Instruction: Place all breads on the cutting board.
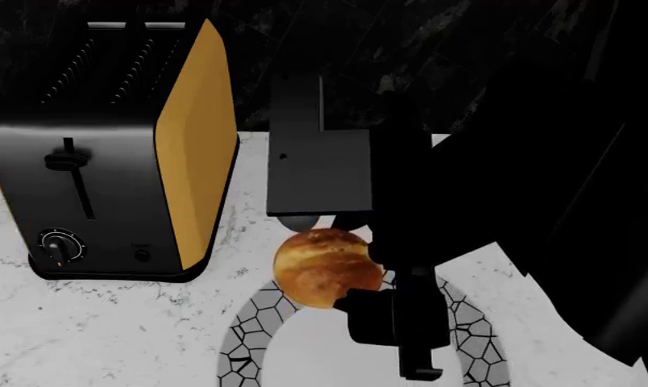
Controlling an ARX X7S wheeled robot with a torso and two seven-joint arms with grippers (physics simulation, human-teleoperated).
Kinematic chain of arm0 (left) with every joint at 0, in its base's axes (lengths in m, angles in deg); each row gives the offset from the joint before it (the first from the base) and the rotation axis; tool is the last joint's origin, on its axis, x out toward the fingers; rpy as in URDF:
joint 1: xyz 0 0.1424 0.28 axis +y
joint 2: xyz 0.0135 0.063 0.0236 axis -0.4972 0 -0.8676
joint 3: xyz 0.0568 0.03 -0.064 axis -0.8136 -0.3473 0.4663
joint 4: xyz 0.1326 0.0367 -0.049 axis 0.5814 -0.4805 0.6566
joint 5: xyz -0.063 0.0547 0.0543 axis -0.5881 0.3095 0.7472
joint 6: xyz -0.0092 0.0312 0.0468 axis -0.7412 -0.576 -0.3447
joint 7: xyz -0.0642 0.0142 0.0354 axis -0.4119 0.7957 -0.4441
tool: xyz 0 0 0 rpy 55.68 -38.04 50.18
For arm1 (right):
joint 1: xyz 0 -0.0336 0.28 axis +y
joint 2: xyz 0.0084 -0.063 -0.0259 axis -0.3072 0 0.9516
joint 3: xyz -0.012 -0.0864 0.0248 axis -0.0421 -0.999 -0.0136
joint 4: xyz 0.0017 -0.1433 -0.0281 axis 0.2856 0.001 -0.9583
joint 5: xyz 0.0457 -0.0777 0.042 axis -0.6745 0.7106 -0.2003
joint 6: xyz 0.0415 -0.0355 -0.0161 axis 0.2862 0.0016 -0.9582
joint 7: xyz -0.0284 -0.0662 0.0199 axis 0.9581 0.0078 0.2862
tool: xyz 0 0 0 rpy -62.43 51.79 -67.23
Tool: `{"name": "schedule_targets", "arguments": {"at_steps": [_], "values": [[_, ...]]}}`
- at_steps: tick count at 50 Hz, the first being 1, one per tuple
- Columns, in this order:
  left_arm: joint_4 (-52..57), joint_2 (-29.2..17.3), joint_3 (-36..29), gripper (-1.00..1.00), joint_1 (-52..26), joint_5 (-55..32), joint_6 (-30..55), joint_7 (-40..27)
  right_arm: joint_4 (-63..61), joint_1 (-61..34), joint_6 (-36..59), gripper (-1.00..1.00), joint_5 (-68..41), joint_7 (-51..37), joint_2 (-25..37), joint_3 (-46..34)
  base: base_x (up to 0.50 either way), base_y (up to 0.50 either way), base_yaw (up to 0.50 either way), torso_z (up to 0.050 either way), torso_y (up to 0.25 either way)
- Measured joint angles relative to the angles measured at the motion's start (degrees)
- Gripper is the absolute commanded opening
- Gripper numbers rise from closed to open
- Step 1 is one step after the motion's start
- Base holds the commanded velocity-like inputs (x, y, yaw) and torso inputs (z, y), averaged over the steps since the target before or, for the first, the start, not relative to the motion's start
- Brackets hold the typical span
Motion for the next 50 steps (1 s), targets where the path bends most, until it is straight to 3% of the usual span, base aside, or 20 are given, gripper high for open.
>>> {"name": "schedule_targets", "arguments": {"at_steps": [10, 26, 50], "values": [[-0.9, -5.4, -6.4, 1.00, -3.3, -4.0, -3.3, 1.7, 0.0, 0.1, 0.0, -1.00, -0.1, 0.1, 0.0, 0.1, 0.00, 0.00, 0.00, 0.000, 0.000], [0.6, -10.8, -12.4, 1.00, -1.9, -8.8, -4.7, 1.6, 0.7, 1.5, -1.1, -1.00, 0.2, -0.1, 0.0, -0.2, 0.00, 0.00, 0.00, 0.000, 0.000], [2.0, -11.1, -16.6, 1.00, 3.0, -3.3, -9.2, 10.8, 1.7, 3.3, -2.6, -1.00, 1.1, -0.5, 0.0, -0.8, 0.00, 0.00, 0.00, 0.000, 0.000]]}}
